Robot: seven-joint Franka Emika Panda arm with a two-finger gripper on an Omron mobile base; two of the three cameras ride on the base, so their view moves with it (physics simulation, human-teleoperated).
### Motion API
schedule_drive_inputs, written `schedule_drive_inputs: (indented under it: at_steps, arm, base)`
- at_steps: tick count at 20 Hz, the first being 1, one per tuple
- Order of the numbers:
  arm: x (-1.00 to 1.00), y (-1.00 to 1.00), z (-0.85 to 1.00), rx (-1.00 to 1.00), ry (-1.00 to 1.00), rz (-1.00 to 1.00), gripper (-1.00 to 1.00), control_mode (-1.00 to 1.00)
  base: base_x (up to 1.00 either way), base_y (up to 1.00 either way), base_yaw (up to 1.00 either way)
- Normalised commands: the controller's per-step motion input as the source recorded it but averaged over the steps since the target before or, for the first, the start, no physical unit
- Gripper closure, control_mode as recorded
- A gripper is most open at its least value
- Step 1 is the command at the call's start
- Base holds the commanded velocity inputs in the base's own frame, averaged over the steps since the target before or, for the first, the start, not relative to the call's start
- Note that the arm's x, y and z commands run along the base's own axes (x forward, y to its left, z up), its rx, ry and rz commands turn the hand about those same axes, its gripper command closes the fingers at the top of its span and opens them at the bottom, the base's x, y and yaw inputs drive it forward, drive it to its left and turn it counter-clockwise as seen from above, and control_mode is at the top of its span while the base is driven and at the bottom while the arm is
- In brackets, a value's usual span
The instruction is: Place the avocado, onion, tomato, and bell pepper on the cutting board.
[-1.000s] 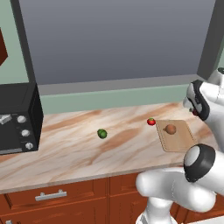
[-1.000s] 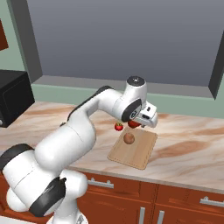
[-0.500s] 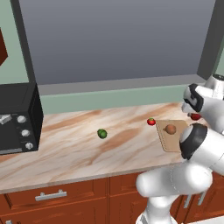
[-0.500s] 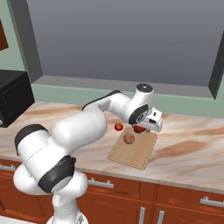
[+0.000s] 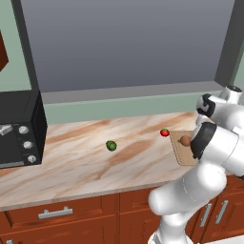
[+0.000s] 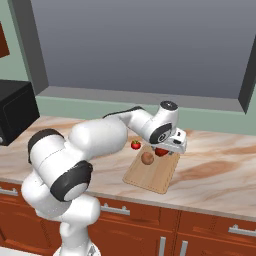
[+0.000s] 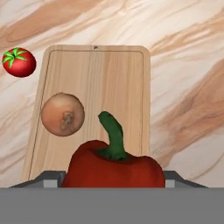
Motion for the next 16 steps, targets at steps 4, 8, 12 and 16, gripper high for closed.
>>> schedule_drive_inputs:
  at_steps: [4, 8, 12, 16]
  arm:
    - [0.04, 0.00, -0.30, 0.00, 0.00, 0.10, 1.00, -1.00]
    - [0.01, 0.00, -0.33, 0.00, 0.01, 0.10, 1.00, -1.00]
    - [0.11, 0.00, -0.36, 0.00, 0.02, 0.09, 1.00, -1.00]
    - [0.15, 0.00, -0.31, 0.00, 0.01, 0.09, 1.00, -1.00]
  base:
    - [0.00, 0.00, 0.00]
    - [0.00, 0.00, 0.00]
    - [0.00, 0.00, 0.00]
    - [0.00, 0.00, 0.00]
